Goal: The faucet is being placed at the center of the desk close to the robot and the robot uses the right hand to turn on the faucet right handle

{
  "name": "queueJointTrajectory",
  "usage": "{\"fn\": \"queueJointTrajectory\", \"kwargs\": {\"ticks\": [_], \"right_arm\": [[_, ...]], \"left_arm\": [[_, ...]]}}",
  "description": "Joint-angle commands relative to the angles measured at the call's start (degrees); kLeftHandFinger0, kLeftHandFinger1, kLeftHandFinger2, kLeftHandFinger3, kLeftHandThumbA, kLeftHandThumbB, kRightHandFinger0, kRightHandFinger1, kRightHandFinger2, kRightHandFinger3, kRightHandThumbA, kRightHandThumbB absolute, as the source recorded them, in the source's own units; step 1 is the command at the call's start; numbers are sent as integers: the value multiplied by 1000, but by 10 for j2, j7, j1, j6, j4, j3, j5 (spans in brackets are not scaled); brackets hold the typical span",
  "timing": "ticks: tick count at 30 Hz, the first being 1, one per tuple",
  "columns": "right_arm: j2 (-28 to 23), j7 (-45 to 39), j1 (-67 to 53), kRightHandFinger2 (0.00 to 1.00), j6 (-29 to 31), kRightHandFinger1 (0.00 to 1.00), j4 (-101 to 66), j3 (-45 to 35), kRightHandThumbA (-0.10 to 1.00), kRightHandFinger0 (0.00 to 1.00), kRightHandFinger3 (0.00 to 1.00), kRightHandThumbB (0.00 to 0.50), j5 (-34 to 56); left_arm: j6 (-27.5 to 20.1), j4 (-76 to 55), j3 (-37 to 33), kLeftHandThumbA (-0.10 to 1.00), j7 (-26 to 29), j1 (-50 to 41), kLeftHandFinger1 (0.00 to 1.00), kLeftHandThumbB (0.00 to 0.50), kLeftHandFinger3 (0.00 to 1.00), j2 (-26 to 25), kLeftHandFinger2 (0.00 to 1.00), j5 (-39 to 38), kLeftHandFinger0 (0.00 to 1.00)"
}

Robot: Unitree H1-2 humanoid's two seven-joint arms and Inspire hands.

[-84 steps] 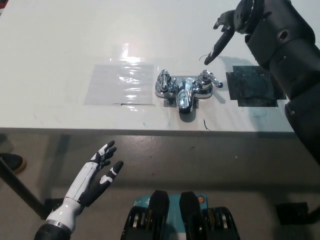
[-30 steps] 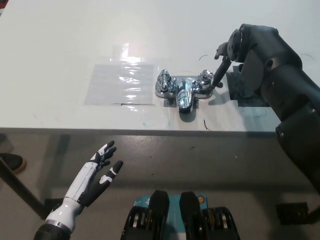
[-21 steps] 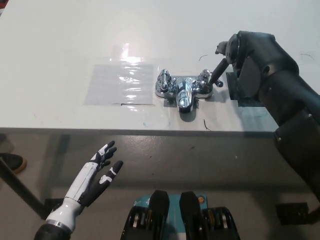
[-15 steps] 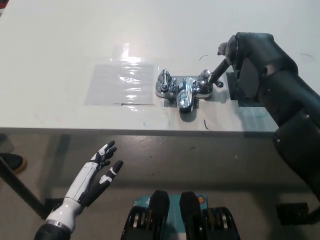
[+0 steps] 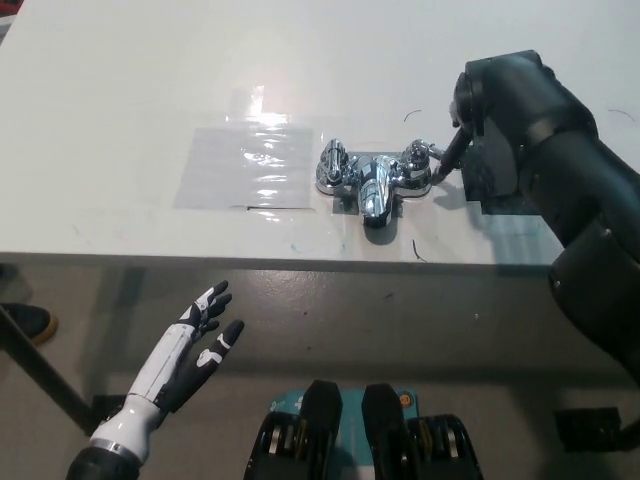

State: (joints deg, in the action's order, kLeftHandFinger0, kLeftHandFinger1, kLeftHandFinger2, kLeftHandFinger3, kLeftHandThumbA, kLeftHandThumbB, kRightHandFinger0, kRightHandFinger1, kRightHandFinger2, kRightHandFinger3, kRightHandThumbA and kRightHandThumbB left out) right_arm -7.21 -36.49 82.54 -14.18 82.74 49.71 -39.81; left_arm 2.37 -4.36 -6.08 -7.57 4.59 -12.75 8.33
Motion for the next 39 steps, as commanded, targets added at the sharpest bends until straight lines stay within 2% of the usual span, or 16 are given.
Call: {"fn": "queueJointTrajectory", "kwargs": {"ticks": [1, 2, 3, 4, 5, 6, 7, 9, 11, 12, 17, 23, 27, 33, 39], "right_arm": [[-33, -15, 36, 1000, 13, 1000, 1, 12, 907, 1000, 1000, 500, -29], [-35, -4, 36, 1000, 9, 1000, 1, 12, 940, 1000, 1000, 497, -29], [-38, 51, 29, 1000, 4, 1000, -4, 7, 967, 1000, 1000, 500, -28], [-40, 151, 15, 1000, -11, 1000, -13, -22, 820, 1000, 1000, 478, -7], [-39, 206, 7, 1000, -31, 1000, -18, -45, 779, 1000, 1000, 483, 8], [-39, 229, 4, 1000, -34, 1000, -20, -52, 783, 1000, 1000, 450, 11], [-38, 256, 0, 1000, -36, 1000, -22, -63, 794, 1000, 1000, 427, 17], [-36, 320, -7, 1000, -36, 1000, -24, -83, 862, 1000, 1000, 434, 25], [-35, 382, -14, 1000, -27, 1000, -25, -97, 1000, 1000, 1000, 441, 28], [-34, 413, -17, 1000, -24, 1000, -26, -109, 1000, 1000, 1000, 439, 36], [-31, 462, -25, 1000, -14, 1000, -30, -147, 1000, 1000, 1000, 419, 54], [-34, 506, -24, 1000, 1, 1000, -35, -193, 1000, 1000, 1000, 361, 72], [-48, 570, -13, 1000, 48, 1000, -66, -236, 1000, 1000, 1000, 338, 86], [-84, 582, 26, 1000, 52, 1000, -127, -306, 1000, 1000, 1000, 280, 103], [-151, 607, 64, 1000, 61, 1000, -196, -374, 1000, 1000, 1000, 236, 98]], "left_arm": [[-6, -19, 2, 860, -8, 12, 1000, 407, 1000, -7, 1000, 0, 1000], [-8, -17, 2, 860, -7, 12, 1000, 408, 1000, -7, 1000, 1, 1000], [-6, -18, 2, 861, -7, 12, 1000, 415, 1000, -7, 1000, 0, 1000], [-8, -17, 2, 854, -6, 12, 1000, 405, 1000, -7, 1000, 1, 1000], [-8, -18, 2, 853, -5, 11, 1000, 405, 1000, -6, 1000, 2, 1000], [-8, -18, 2, 851, -6, 11, 1000, 405, 1000, -6, 1000, 1, 1000], [-8, -18, 2, 849, -6, 11, 1000, 404, 1000, -5, 1000, 0, 1000], [-5, -21, 1, 857, -7, 11, 1000, 410, 1000, -5, 1000, 1, 1000], [-5, -20, -1, 863, -6, 12, 1000, 412, 1000, -5, 1000, 4, 1000], [-5, -19, 0, 864, -6, 13, 1000, 413, 1000, -4, 1000, 3, 1000], [-3, -22, -2, 859, -7, 12, 1000, 411, 1000, -3, 1000, 3, 1000], [2, -27, -2, 867, -10, 13, 1000, 417, 1000, -6, 1000, 4, 1000], [-3, -24, 0, 867, -11, 12, 1000, 420, 1000, -7, 1000, -3, 1000], [-12, -17, 6, 839, -9, -2, 1000, 408, 1000, -8, 1000, -10, 1000], [-10, -16, 13, 845, 2, -15, 1000, 400, 1000, -7, 1000, -6, 1000]]}}
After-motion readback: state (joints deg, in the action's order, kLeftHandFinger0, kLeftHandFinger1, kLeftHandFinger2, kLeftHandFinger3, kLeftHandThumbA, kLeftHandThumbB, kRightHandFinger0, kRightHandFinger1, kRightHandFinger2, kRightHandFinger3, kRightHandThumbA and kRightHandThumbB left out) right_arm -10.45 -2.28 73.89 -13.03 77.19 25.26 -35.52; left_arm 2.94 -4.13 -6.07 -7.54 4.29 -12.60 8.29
